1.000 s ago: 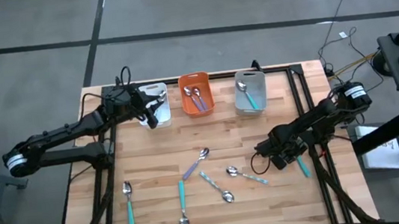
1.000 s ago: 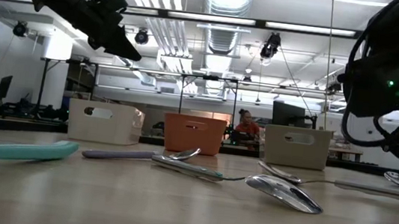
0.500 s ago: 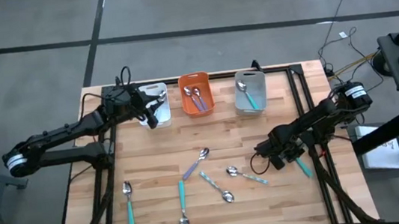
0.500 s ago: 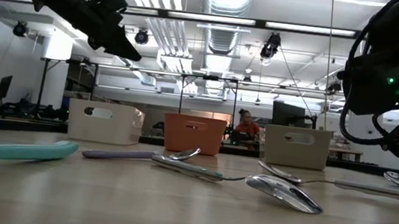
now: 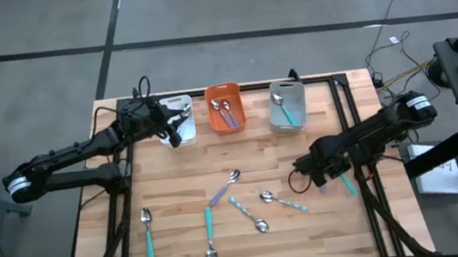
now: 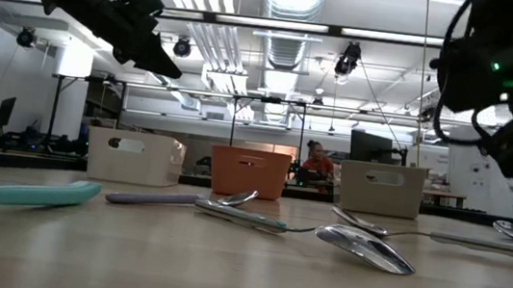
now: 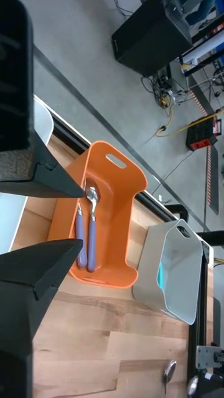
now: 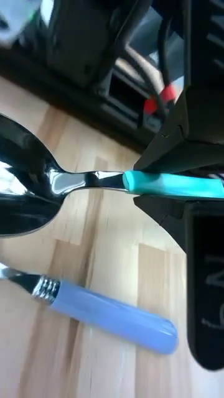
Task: Sort silverware by color (type)
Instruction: Put the green spoon into the gray bin, then put the purple spoon into the orange bin
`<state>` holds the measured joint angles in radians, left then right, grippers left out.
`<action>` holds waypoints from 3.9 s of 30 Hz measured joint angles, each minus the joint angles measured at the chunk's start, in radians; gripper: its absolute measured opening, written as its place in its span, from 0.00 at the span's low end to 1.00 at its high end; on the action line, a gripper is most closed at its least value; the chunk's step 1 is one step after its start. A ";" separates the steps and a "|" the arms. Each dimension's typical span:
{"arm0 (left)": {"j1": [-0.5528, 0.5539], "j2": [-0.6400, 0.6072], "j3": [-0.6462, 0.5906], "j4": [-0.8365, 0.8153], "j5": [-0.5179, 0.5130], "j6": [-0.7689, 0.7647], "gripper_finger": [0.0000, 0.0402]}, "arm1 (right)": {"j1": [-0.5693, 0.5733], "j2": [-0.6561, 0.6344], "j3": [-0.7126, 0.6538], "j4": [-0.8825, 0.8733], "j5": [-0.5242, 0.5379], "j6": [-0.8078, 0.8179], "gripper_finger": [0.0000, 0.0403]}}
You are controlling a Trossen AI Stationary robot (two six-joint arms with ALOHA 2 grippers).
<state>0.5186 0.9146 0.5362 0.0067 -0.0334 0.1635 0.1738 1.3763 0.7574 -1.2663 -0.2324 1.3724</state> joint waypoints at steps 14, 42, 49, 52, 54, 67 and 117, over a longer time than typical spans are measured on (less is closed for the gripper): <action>0.000 0.000 0.000 0.001 0.000 0.000 0.24 | -0.181 -0.055 0.376 -0.035 0.217 -0.096 0.08; 0.000 0.000 -0.001 -0.006 0.000 0.004 0.24 | -0.880 0.528 1.133 -0.302 0.094 -1.041 0.08; 0.000 0.000 -0.002 -0.017 0.000 0.005 0.24 | -0.949 0.594 1.137 -0.304 0.103 -1.103 0.08; 0.000 0.000 -0.002 -0.017 0.000 0.002 0.24 | -0.955 0.610 1.124 -0.301 0.130 -1.109 0.08; 0.000 0.000 -0.002 -0.020 0.000 0.001 0.24 | -0.954 0.620 1.110 -0.298 0.154 -1.101 0.08; 0.000 0.000 -0.002 -0.024 0.000 0.000 0.24 | -0.956 0.624 0.991 -0.203 0.155 -1.068 0.08; 0.000 0.000 -0.002 -0.029 -0.001 -0.026 0.24 | -0.951 0.577 0.875 0.074 0.154 -1.114 0.37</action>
<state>0.5186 0.9150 0.5339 -0.0227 -0.0341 0.1375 -0.7773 1.9530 1.6321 -1.1919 -0.0780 0.2585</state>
